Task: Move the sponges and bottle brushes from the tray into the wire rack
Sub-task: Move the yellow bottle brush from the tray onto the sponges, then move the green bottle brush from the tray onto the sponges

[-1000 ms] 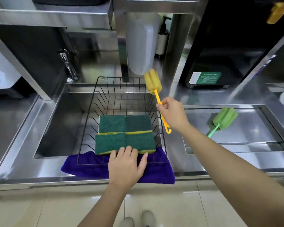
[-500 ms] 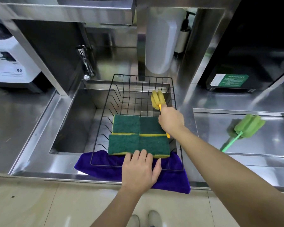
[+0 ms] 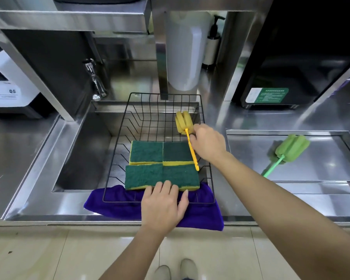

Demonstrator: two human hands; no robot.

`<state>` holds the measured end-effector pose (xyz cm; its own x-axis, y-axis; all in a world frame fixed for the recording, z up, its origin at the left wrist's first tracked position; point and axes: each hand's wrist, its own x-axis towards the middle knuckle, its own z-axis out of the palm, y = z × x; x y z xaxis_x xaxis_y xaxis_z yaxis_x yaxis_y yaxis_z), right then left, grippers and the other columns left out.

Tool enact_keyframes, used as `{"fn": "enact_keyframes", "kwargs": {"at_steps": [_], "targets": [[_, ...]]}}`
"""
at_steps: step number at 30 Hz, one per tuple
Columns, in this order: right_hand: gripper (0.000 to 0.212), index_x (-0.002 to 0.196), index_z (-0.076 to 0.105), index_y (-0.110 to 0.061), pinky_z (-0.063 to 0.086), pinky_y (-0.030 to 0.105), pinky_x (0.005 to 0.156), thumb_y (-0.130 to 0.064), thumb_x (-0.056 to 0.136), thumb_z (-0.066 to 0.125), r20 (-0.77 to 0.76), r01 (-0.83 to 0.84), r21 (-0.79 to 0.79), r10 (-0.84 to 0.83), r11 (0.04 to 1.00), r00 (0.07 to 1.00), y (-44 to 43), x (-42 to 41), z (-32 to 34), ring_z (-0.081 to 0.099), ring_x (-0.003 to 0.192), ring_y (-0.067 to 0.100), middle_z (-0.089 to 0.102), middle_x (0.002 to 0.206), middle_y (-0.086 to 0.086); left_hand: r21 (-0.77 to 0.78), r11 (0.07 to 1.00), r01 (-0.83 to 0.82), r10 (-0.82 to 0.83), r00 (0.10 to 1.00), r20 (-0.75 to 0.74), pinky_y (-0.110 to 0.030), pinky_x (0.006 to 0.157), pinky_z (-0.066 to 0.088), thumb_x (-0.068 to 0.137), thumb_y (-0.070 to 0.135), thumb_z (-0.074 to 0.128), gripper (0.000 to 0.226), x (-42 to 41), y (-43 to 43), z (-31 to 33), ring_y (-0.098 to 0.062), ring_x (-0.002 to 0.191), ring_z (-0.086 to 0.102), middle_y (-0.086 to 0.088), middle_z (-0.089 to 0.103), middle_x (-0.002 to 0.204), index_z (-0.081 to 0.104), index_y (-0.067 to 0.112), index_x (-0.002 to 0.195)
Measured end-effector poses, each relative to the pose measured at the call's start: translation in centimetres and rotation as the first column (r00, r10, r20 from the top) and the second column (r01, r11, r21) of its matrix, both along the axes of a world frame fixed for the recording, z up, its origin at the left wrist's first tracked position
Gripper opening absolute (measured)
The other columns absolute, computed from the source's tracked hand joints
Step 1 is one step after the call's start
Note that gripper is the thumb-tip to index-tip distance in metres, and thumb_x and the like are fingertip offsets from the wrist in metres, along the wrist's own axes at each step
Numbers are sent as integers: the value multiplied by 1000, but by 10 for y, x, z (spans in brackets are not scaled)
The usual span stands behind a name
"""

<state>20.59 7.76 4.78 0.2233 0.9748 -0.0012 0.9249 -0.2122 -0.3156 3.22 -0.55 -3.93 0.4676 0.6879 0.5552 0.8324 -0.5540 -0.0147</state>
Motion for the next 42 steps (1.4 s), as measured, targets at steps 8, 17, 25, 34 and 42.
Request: {"fn": "enact_keyframes", "kwargs": {"at_steps": [8, 17, 25, 34, 42], "targets": [[27, 109, 50, -3, 40, 38, 72, -21, 96, 36, 55, 325, -23, -324, 945, 945, -49, 75, -7, 59, 104, 40, 62, 116, 20, -117, 991, 69, -71, 997, -15, -37, 61, 41, 94, 49, 40, 49, 10, -6, 8, -25, 64, 55, -4, 58, 69, 64, 10, 77], [44, 123, 38, 3, 44, 46, 91, -32, 97, 41, -9, 561, -131, -567, 817, 824, -95, 124, -34, 53, 117, 42, 53, 128, 25, -176, 977, 122, -138, 987, -85, -37, 60, 39, 86, 47, 44, 39, 66, -29, 9, -27, 62, 51, -5, 52, 66, 53, 11, 73], [49, 125, 33, 8, 46, 44, 91, -2, 82, 54, -122, 683, -174, -703, 710, 700, -111, 137, -52, 55, 110, 46, 34, 135, 28, -170, 977, 132, -146, 987, -72, -37, 61, 39, 87, 45, 44, 39, 65, -29, 6, -27, 62, 52, -6, 53, 67, 54, 9, 75], [37, 118, 43, 6, 41, 37, 87, 2, 82, 53, -396, 768, -23, -711, 640, 581, -96, 141, -36, 53, 105, 39, 40, 128, 24, -175, 974, 147, -159, 985, -60, -36, 59, 40, 85, 52, 46, 44, 64, -28, 9, -25, 63, 51, -4, 52, 67, 55, 10, 74], [28, 71, 42, -20, 44, 34, 85, -1, 80, 60, -616, 686, 116, -490, 719, 617, -47, 99, 0, 47, 83, 21, 51, 107, 14, -217, 967, 135, -151, 987, -60, -36, 63, 42, 88, 62, 38, 56, 39, -13, 15, -24, 65, 56, -1, 60, 70, 63, 12, 81]]}}
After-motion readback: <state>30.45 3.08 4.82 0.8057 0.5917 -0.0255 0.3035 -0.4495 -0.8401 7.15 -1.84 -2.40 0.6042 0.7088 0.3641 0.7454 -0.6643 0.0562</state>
